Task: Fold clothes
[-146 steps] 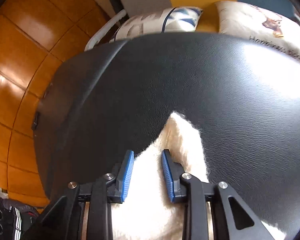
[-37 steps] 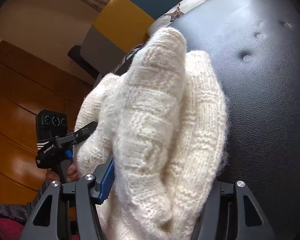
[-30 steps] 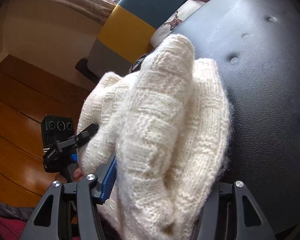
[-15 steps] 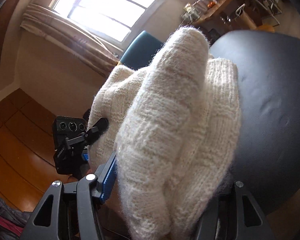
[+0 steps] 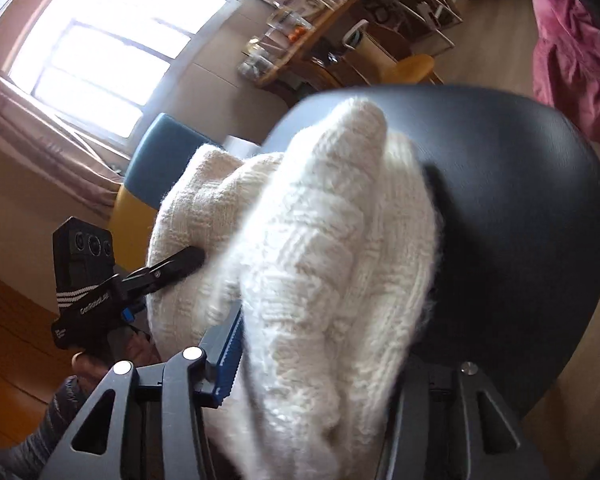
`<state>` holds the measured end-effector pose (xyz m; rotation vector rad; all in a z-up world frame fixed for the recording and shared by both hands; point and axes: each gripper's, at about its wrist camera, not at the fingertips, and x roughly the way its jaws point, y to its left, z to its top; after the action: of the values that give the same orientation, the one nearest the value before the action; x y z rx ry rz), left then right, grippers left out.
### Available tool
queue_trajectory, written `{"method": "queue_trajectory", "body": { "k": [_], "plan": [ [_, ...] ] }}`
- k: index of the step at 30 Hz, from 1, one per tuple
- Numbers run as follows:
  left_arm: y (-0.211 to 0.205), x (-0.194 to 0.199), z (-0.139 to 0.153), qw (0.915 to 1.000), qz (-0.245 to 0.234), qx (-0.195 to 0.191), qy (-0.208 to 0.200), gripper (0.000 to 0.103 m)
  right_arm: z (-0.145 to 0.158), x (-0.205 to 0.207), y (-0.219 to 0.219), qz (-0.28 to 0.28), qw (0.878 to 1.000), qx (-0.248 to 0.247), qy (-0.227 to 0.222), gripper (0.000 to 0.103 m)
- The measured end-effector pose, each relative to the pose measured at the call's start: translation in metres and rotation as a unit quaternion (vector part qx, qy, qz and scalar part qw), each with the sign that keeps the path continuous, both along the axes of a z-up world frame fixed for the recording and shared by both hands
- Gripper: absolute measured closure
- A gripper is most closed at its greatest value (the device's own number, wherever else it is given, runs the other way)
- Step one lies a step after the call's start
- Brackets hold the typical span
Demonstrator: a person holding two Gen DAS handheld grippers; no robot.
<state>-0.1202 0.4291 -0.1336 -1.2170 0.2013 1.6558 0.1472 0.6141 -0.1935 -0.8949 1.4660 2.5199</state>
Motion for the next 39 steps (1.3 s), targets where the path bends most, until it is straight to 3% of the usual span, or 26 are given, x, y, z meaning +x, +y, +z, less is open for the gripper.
{"method": "queue_trajectory", "body": {
  "k": [2, 8, 12, 15, 18, 20, 23, 27, 28, 31, 35, 39],
  "plan": [
    [-0.005, -0.011, -0.013, 0.9996, 0.013, 0.004, -0.025, 0.033, -0.002, 0.005, -0.003, -0.001, 1.000, 0.019, 0.008, 0.055],
    [-0.010, -0.013, -0.004, 0.9999, 0.003, 0.001, -0.017, 0.028, -0.012, 0.004, -0.014, 0.001, 0.999, 0.037, -0.010, 0.052],
    [-0.034, -0.021, 0.020, 0.9989, 0.039, 0.027, 0.003, 0.028, 0.028, 0.040, -0.023, -0.017, 0.995, 0.098, -0.019, 0.051],
    [-0.054, -0.017, 0.039, 0.9962, 0.058, 0.060, 0.025, 0.028, 0.073, 0.064, -0.035, -0.026, 0.975, 0.220, -0.014, 0.050],
    [-0.058, 0.004, 0.049, 0.9946, 0.045, 0.073, 0.059, 0.028, 0.119, 0.037, -0.067, 0.013, 0.952, 0.304, 0.018, 0.050],
    [-0.055, 0.021, 0.049, 0.9945, 0.029, 0.076, 0.066, 0.028, 0.130, 0.011, -0.087, 0.057, 0.940, 0.335, 0.027, 0.050],
    [-0.043, 0.043, 0.036, 0.9962, 0.004, 0.066, 0.056, 0.028, 0.115, -0.029, -0.104, 0.120, 0.930, 0.347, -0.011, 0.051],
    [-0.030, 0.057, 0.009, 0.9979, -0.004, 0.023, 0.061, 0.028, 0.034, -0.019, -0.088, 0.121, 0.938, 0.312, -0.089, 0.055],
    [-0.029, 0.060, 0.004, 0.9975, -0.006, 0.020, 0.068, 0.028, 0.026, -0.012, -0.084, 0.111, 0.943, 0.303, -0.078, 0.055],
    [-0.020, 0.076, -0.002, 0.9932, -0.018, 0.002, 0.115, 0.024, 0.020, -0.002, -0.079, 0.088, 0.953, 0.287, -0.050, 0.055],
    [-0.020, 0.081, 0.000, 0.9922, -0.005, 0.005, 0.125, 0.020, 0.020, -0.005, -0.086, 0.080, 0.947, 0.308, -0.056, 0.056],
    [-0.038, 0.081, 0.022, 0.9925, 0.033, 0.021, 0.116, 0.020, 0.028, -0.003, -0.092, 0.048, 0.953, 0.295, -0.059, 0.054]
  ]
}}
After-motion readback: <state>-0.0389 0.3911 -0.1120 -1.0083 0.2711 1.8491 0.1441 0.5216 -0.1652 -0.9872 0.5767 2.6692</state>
